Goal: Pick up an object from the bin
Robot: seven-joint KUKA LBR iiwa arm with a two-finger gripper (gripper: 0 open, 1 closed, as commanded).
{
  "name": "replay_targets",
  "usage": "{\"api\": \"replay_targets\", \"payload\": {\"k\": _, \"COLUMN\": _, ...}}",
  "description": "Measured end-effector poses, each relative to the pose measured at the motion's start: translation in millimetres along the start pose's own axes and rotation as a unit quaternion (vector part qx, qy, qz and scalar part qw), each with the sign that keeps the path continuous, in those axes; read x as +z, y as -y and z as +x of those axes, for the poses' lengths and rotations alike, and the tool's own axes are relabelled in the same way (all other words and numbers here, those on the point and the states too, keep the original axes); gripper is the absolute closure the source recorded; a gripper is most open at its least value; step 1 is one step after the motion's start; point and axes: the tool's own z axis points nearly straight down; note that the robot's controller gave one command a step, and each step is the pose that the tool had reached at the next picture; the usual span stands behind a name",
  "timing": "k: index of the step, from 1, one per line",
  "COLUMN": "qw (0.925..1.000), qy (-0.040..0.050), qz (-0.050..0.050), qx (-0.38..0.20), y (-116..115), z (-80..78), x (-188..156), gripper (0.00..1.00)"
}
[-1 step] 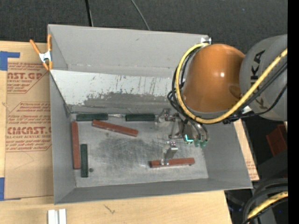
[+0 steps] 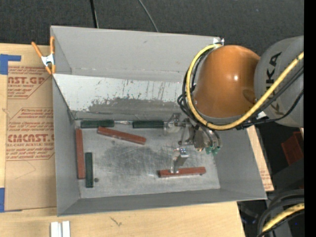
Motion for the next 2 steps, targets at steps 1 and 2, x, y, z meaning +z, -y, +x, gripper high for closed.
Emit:
{"api": "replay_targets", "payload": {"k": 1, "qw": 0.9993, "qy": 0.0024, "qz": 0.000, "qx": -0.038, "y": 34.1, "z": -0.1, "x": 57.3, "gripper": 0.00}}
{"api": "replay_targets", "payload": {"k": 2, "qw": 0.9970, "qy": -0.0014, "qz": 0.001, "qx": -0.078, "y": 84.4, "z": 9.7, "x": 81.8, "gripper": 0.00}}
